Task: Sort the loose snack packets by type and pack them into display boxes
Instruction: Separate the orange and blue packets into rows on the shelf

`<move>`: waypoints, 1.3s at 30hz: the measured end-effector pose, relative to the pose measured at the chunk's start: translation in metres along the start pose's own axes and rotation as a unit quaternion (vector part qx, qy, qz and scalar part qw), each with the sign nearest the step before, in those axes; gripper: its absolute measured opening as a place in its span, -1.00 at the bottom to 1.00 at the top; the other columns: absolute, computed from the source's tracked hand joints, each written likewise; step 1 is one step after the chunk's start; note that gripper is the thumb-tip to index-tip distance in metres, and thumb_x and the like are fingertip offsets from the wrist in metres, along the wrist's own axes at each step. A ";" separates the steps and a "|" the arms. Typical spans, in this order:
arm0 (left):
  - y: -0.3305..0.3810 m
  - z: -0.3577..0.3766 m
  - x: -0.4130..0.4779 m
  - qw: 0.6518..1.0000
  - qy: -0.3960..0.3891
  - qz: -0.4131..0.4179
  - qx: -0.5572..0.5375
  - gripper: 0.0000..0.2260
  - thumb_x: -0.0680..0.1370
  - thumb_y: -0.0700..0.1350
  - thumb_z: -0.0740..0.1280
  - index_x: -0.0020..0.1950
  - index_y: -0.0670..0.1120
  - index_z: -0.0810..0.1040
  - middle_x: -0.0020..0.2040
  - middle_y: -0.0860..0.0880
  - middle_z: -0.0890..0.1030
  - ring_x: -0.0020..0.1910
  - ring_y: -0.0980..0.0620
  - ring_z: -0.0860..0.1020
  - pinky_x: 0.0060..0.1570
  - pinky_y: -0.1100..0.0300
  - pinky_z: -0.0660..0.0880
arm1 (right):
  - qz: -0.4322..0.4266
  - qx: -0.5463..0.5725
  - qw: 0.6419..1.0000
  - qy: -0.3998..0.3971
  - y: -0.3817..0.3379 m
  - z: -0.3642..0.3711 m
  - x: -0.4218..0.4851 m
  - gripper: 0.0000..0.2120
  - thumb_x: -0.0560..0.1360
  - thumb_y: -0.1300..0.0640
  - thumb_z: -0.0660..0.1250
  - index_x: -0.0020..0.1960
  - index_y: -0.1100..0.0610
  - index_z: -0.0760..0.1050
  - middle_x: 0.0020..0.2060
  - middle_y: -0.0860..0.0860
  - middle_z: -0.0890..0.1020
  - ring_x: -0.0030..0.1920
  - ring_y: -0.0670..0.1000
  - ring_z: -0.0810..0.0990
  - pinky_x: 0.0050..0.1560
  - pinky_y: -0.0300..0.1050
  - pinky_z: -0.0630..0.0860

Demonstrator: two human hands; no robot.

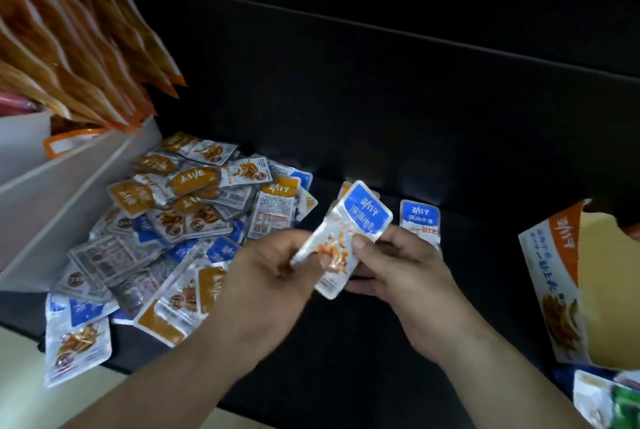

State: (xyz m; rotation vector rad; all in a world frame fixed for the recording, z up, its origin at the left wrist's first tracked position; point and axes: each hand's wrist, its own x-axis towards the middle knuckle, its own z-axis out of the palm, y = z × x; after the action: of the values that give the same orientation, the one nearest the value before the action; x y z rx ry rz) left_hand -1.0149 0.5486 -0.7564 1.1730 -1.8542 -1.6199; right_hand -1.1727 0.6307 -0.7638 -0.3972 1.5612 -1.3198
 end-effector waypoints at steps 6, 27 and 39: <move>-0.057 -0.030 0.007 0.851 -0.004 0.110 0.513 -0.51 0.35 0.11 0.57 0.26 0.04 0.65 0.31 0.02 0.60 0.24 -0.14 0.59 0.12 -0.15 0.60 | 0.027 -0.070 0.982 0.174 0.013 -0.051 0.008 -0.90 0.55 0.15 0.48 0.05 0.08 0.65 -0.20 0.00 0.77 -0.22 -0.02 0.76 -0.24 -0.05 0.63; -0.008 -0.010 0.010 0.993 0.055 -0.088 -0.059 -0.89 0.63 -0.09 0.40 -0.03 -0.02 0.72 -0.13 -0.03 0.76 -0.11 -0.04 0.73 -0.06 0.07 0.64 | -0.091 -0.165 0.976 0.110 0.016 -0.032 0.002 -0.77 0.50 0.08 0.52 0.12 -0.11 0.61 -0.06 -0.12 0.72 -0.04 -0.15 0.69 -0.09 -0.26 0.64; -0.021 -0.008 0.002 0.969 0.022 -0.183 -0.165 -0.85 0.55 -0.21 0.48 0.11 -0.08 0.70 -0.01 -0.09 0.76 -0.01 -0.10 0.75 0.04 -0.13 0.67 | 0.079 -0.074 0.992 -0.070 0.017 0.000 -0.001 -0.72 0.44 0.25 0.55 0.14 0.16 0.64 -0.02 0.06 0.77 0.00 0.08 0.76 0.12 0.19 0.67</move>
State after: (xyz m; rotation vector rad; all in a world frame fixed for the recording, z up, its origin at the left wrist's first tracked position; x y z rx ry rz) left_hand -1.0032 0.5430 -0.7749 1.4396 -1.3224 -1.9854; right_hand -1.1670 0.6372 -0.7782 -0.4382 1.5439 -1.0373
